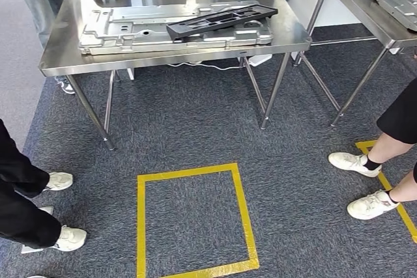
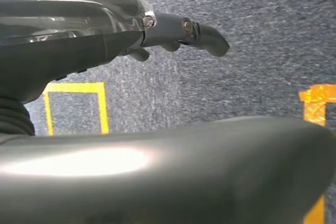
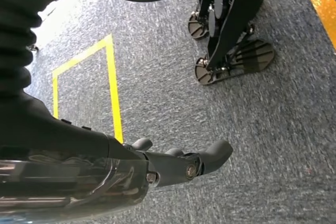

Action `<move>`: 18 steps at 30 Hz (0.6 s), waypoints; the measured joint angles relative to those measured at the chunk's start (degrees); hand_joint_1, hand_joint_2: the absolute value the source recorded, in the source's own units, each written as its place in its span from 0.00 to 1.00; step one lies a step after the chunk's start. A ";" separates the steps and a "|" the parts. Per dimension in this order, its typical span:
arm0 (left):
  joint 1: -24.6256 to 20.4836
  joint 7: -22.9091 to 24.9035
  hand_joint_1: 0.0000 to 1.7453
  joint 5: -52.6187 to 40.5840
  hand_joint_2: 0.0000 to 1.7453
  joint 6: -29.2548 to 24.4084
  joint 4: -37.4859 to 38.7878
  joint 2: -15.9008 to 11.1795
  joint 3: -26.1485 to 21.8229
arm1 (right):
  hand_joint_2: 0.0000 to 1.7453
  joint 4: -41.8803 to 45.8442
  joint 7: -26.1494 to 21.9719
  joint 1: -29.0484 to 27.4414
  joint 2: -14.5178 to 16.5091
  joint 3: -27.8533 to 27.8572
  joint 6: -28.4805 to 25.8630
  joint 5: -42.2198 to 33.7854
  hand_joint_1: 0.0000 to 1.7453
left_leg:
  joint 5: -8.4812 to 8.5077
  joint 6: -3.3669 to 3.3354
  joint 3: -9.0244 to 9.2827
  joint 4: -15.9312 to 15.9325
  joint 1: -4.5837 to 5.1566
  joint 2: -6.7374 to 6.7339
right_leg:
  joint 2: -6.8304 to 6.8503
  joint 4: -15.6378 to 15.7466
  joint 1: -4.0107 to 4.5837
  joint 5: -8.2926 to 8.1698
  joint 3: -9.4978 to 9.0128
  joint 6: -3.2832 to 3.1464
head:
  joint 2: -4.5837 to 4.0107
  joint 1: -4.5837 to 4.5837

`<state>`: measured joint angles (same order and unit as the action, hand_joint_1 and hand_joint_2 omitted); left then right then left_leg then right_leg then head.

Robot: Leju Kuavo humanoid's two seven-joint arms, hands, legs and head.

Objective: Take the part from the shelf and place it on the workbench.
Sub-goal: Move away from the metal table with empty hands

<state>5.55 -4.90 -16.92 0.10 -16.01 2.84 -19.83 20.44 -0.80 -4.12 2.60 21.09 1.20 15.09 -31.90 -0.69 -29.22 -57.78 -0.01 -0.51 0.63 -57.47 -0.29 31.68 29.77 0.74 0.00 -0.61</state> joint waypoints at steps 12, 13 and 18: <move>1.31 -0.01 0.00 1.77 1.00 -0.04 -2.66 -1.04 9.68 | 1.00 0.74 -0.19 -1.92 -1.09 -10.46 0.14 -1.14 0.00 | 0.00 0.00 -0.01 0.00 0.01 0.00 | 0.00 0.00 0.03 0.00 0.00 0.00 | 0.00 0.00; 1.16 -0.70 0.00 -0.38 1.00 -0.04 -2.66 -1.04 9.18 | 1.00 0.74 -0.32 -1.85 -1.09 -10.07 0.36 0.88 0.00 | 0.00 0.00 -0.01 0.00 0.01 0.00 | 0.00 0.00 0.03 0.00 0.00 0.00 | 0.00 0.00; 0.48 -2.26 0.00 -5.26 1.00 -0.03 -2.64 -1.04 5.84 | 1.00 0.64 -0.90 -1.53 -1.08 -7.03 0.82 5.42 0.00 | 0.00 0.00 -0.01 0.00 0.01 0.00 | 0.00 0.00 0.03 0.00 0.00 0.00 | 0.00 0.00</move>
<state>6.04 -7.16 -22.18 0.07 -18.64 1.79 -14.00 21.08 -1.69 -5.65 1.52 14.06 2.02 20.51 -31.90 -0.69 -29.23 -57.78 0.00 -0.51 0.63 -57.47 -0.26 31.68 29.77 0.73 0.00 -0.61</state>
